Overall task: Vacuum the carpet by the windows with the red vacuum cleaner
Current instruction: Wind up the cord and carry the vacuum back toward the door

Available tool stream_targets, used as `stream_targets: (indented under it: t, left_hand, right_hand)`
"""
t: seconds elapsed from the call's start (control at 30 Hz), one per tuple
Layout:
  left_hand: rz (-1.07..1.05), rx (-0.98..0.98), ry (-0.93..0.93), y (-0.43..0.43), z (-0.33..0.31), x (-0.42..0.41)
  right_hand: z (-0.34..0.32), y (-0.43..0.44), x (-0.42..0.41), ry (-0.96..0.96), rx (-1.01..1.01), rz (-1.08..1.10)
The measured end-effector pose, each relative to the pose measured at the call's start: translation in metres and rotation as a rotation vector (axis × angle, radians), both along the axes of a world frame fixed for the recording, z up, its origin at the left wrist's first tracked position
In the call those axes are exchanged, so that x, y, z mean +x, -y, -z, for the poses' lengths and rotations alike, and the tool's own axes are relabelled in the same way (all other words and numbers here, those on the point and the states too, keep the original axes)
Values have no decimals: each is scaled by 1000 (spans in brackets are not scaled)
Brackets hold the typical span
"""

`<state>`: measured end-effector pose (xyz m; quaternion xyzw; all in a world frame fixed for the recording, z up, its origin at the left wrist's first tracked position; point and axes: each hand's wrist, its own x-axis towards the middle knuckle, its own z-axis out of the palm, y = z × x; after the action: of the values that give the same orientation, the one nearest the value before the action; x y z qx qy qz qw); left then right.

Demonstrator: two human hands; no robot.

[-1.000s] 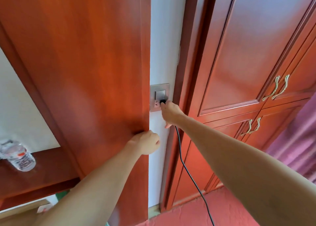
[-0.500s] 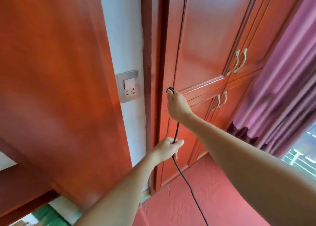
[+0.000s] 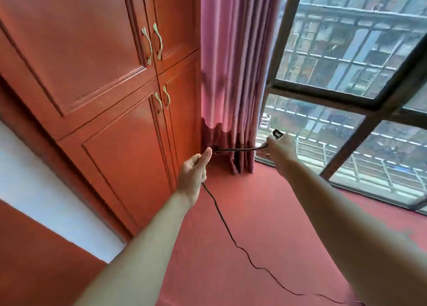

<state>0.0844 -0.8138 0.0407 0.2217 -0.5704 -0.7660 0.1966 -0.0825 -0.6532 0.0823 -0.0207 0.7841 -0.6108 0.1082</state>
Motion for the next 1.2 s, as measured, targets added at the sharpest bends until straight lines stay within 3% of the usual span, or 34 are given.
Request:
stream_targets:
  t: [0.17,0.23,0.33,0.5,0.63,0.73,0.83,0.93,1.03,1.2]
  left_hand:
    - [-99,10,-12,-123,-28,-60]
    - [-67,48,-29,-175,-31,-85]
    - [35,28,-37,-243,-34,-122]
    - [249,-25,-24,-339,-32,-173]
    - [466,-10,-30,-405,-28,-206]
    - [581,-36,-75,-446,-27,-241]
    - [614,-194,-109,-489,-7,-280]
    - [770,-207,57,-548,39,-295]
    - [1074,-243,260,-610,105,-292]
    - [1388,-530,416,-670,163,-276]
  right_hand:
    - [45,-128,7,44,-17,-108]
    - [52,-180,7,22,133,-171]
    - [52,-255,4,-106,509,-364]
    - [62,-332,-15,-130,789,-425]
    - [67,-367,-36,-279,592,-245]
    - [71,-395,-62,-163,446,-56]
    - [76,-442,-94,-119,409,191]
    - [71,-501,-116,-79,377,430]
    - [59,-559,-135,-124,341,514]
    - [32,-648,-145,-213,266,690]
